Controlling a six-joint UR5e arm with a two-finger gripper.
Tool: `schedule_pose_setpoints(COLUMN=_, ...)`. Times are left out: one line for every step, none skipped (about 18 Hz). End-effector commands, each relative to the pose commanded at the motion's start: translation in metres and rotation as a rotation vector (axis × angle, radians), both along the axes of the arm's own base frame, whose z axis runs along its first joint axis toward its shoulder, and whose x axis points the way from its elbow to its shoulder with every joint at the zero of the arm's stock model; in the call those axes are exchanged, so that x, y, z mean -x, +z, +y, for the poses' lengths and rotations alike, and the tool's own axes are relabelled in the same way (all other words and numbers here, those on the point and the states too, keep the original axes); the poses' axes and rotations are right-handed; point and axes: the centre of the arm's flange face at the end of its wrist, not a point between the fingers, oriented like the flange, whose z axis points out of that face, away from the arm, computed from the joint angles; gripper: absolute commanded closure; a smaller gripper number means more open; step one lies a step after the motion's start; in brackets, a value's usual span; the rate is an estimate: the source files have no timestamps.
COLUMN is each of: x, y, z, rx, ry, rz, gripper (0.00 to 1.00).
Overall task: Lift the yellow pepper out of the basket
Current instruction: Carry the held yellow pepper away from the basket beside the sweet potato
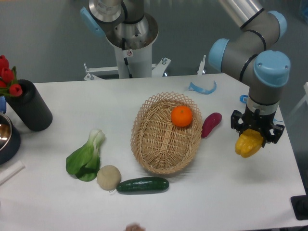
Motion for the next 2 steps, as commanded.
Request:
schedule_pose_setpoints(x=-0.0027, y=-0.0024, z=0.0000, rx=0.015, ry=-0.001, rz=-0.009, gripper=0.53)
schedule_pose_setpoints(x=-0.0055, y=-0.0035, z=0.0031, rx=0.018, ry=-0.005, rz=-0.013, gripper=0.53)
